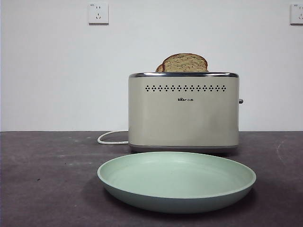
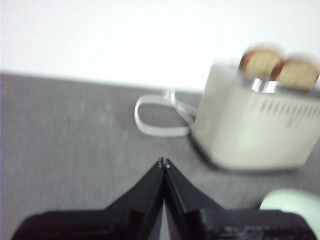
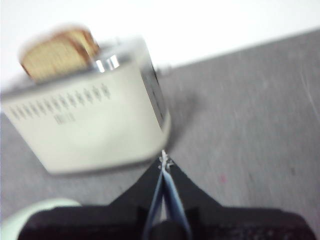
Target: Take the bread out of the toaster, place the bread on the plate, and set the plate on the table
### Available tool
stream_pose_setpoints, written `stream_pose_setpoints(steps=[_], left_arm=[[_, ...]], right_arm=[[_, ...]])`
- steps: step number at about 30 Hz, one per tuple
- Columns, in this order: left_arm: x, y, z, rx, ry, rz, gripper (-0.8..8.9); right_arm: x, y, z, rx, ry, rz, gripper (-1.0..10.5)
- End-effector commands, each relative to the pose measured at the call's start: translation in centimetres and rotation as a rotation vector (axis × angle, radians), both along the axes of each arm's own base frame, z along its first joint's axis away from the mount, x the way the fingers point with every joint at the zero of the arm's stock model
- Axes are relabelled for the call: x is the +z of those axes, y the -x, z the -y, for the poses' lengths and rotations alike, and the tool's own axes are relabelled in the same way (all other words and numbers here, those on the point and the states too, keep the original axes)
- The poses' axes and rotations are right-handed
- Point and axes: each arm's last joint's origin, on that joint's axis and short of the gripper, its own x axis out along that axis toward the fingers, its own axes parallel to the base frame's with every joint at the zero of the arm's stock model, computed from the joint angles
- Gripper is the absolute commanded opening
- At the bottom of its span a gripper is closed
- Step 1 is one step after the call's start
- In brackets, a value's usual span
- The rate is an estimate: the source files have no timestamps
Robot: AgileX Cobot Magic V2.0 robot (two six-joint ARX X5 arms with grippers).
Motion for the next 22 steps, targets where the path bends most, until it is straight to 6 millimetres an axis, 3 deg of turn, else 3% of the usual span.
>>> stream_pose_setpoints(steps=[1,7,16,22], left_arm=[[2.0,0.6,0.1,-0.011,0.042,0.025,-0.08],[5.9,2.2,0.4,-0.087,0.041,0.017,-0.08],[11.1,3.7,0.9,-0.250,-0.026,-0.078,-0.08],[13.3,3.9,1.1,-0.346,-0.088,-0.196,-0.08]], right_arm=[[2.2,0.4,0.0,0.004,-0.032,0.037,-0.1],[7.2,0.8,-0.3,0.134,-0.039,0.055,-0.1],[14.3,0.6,-0.8,0.305,0.077,-0.175,-0.1],[17.0,0.5,-0.9,0.376,0.158,-0.359,-0.1]])
